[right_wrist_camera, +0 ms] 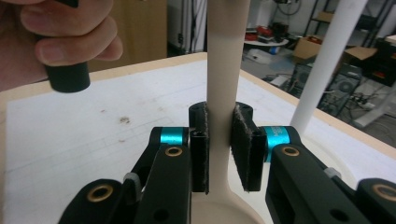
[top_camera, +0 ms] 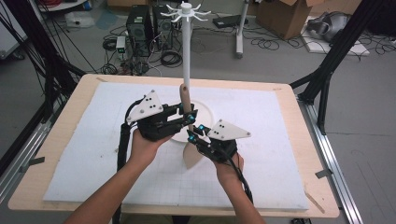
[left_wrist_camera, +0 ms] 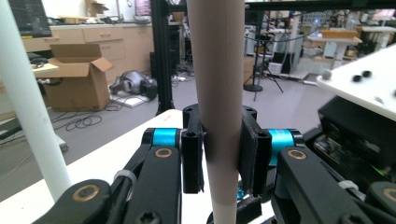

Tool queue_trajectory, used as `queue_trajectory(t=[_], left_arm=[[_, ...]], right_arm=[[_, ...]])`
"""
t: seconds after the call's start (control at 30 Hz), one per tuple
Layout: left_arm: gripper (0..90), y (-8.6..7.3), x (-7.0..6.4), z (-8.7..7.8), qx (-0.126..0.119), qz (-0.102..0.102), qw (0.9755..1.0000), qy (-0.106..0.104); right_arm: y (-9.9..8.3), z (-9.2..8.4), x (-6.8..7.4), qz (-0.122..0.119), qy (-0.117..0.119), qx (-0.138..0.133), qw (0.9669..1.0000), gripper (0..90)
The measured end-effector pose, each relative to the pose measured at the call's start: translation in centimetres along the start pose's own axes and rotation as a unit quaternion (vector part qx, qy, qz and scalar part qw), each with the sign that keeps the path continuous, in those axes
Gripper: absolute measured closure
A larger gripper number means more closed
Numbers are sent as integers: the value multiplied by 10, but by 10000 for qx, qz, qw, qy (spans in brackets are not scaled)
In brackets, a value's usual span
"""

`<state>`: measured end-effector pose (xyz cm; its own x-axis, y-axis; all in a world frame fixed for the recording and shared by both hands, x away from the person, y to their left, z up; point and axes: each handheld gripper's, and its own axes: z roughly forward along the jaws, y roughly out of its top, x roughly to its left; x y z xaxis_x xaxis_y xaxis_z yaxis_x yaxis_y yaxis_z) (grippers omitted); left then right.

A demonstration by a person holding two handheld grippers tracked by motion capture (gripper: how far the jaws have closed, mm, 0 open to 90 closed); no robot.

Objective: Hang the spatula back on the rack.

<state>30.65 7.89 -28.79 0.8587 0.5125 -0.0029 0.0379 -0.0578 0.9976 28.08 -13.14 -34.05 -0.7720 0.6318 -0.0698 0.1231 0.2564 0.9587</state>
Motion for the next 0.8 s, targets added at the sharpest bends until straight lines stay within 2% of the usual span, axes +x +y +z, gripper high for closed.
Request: queue_trajectory(t=[0.1, 0.23, 0.33, 0.47, 0.53, 0.63, 0.7, 0.73, 0.77, 0.8], left_arm=[[740, 0, 1, 1, -16, -63, 10000, -67], [751, 0, 3, 0, -6, -155, 9995, -278], [753, 0, 5, -2, 3, -205, 9990, -388], [754, 0, 8, -4, 71, -173, 9979, -619], [755, 1, 11, -5, 43, -244, 9966, -781], [754, 2, 17, -6, 21, -282, 9955, -905], [754, 3, 22, -8, 27, -282, 9944, -1018], [754, 3, 25, -8, 46, -298, 9938, -1074], [754, 4, 28, -9, 62, -288, 9931, -1133], [754, 5, 30, -10, 66, -294, 9928, -1161]], right_arm=[[-1, 0, 1, 61, -63, 12, 10000, 781], [-1, -1, 0, 36, 46, 8, 10000, 774], [-2, -2, -2, -12, 148, -113, 9998, 746], [0, -11, -6, -14, 211, -382, 9990, 636], [0, -14, -9, -36, 336, -420, 9985, 608], [-2, -21, -15, 19, 641, -482, 9968, 516], [-3, -26, -19, -83, 648, -530, 9965, 419], [-4, -28, -20, -47, 623, -533, 9966, 361], [-6, -30, -24, -62, 516, -553, 9971, 303], [-8, -33, -28, -41, 383, -511, 9980, 281]])
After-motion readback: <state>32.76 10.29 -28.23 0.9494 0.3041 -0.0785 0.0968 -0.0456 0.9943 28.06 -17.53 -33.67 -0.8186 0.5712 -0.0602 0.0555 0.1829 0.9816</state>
